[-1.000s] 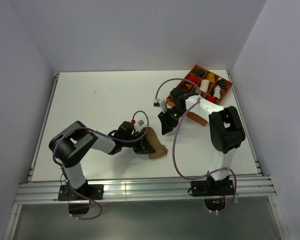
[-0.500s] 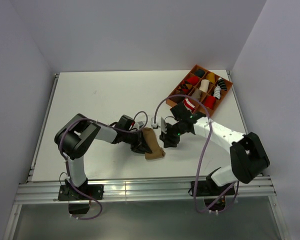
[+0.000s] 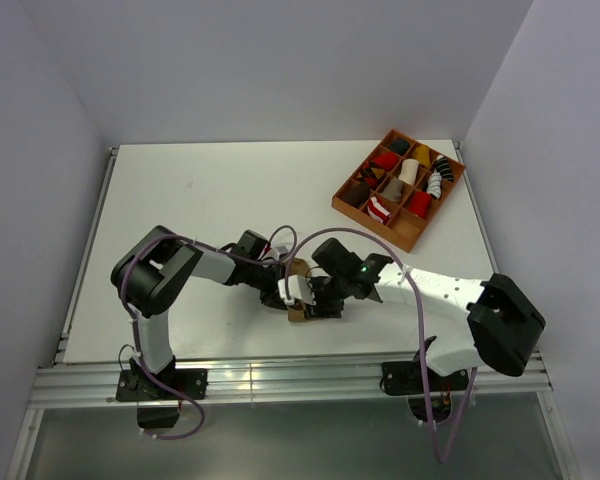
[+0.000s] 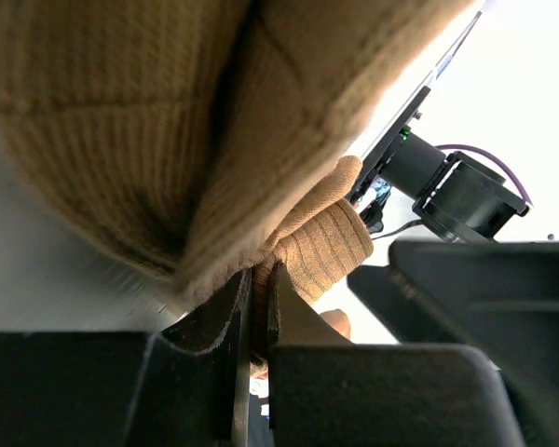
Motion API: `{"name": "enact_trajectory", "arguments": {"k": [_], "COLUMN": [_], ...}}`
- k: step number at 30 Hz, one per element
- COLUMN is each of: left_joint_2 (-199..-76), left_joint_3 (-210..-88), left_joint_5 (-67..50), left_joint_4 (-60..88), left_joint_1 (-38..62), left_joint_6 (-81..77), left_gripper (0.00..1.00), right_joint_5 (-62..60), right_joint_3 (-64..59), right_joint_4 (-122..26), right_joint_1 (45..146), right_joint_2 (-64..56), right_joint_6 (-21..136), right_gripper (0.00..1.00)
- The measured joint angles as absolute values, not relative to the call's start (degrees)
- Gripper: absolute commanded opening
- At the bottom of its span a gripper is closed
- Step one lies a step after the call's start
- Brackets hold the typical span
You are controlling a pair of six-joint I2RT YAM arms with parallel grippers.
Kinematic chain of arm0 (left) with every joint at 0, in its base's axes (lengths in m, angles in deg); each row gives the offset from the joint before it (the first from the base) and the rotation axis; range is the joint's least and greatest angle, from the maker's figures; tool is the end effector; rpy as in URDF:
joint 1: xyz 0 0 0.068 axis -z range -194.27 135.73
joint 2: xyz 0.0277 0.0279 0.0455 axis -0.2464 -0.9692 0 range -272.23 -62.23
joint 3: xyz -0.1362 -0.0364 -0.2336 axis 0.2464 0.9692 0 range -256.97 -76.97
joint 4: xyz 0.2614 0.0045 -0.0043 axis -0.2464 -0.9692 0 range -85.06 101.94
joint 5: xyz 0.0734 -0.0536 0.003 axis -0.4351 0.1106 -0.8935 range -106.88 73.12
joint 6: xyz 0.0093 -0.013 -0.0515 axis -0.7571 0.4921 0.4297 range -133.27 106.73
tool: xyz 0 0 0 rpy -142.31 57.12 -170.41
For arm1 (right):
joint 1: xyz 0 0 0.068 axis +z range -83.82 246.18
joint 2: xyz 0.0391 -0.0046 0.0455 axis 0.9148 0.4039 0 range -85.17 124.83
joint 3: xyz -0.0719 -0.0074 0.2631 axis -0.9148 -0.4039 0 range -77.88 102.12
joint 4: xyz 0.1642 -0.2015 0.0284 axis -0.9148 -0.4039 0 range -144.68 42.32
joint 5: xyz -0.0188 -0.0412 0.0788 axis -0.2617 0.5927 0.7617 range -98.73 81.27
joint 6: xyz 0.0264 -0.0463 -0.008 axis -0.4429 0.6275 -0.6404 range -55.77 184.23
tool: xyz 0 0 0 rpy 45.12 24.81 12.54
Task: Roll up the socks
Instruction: Roll the sock at the center of the board.
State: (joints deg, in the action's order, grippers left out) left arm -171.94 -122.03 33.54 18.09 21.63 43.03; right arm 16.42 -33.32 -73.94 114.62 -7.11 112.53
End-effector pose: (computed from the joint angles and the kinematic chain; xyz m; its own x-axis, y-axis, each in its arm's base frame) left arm 0.2421 -0.2091 0.0839 -0.9655 0.0444 0.2567 -0.1862 0.5713 -0.7994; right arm 0.1586 0.2019 0.1949 0.2304 -0.7589 -0.6091 -0.9730 -0.1898 -0.1316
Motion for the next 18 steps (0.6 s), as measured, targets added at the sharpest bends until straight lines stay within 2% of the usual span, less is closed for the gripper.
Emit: {"name": "enact_trajectory", "arguments": {"k": [9, 12, 13, 15, 17, 18], "left_joint_2": [-172.23, -172.36, -172.36, -172.36, -172.32, -172.27], "left_joint_3": [-122.69, -122.9, -122.9, -122.9, -122.88, -122.8], "left_joint_5": [34.08, 34.28, 34.28, 34.28, 34.3, 34.28], "left_joint_4": [17.0, 16.74, 16.72, 16.72, 16.74, 16.8], "left_joint_1": [21.59, 21.57, 21.57, 21.57, 21.55, 21.52], "left_joint_6": [41.78, 41.41, 41.41, 41.39, 41.39, 41.41], "left_gripper": [0.0, 0.0, 0.0, 0.01, 0.05, 0.12], "right_joint_5": [11.66, 10.41, 10.08, 9.49, 9.12, 9.03], "right_joint_3": [-33.41, -33.39, -33.3, -33.06, -32.82, -32.82], "right_joint_4": [-71.88, -70.79, -70.55, -70.05, -70.03, -70.03], "right_joint_1": [120.96, 121.18, 121.18, 121.18, 121.18, 121.16], "right_joint_2": [-2.67, -1.27, -0.68, 0.39, 0.59, 0.56], "right_joint_6": [112.55, 112.48, 112.44, 111.76, 110.95, 110.58], "right_gripper": [0.52, 0.43, 0.35, 0.27, 0.24, 0.22]}}
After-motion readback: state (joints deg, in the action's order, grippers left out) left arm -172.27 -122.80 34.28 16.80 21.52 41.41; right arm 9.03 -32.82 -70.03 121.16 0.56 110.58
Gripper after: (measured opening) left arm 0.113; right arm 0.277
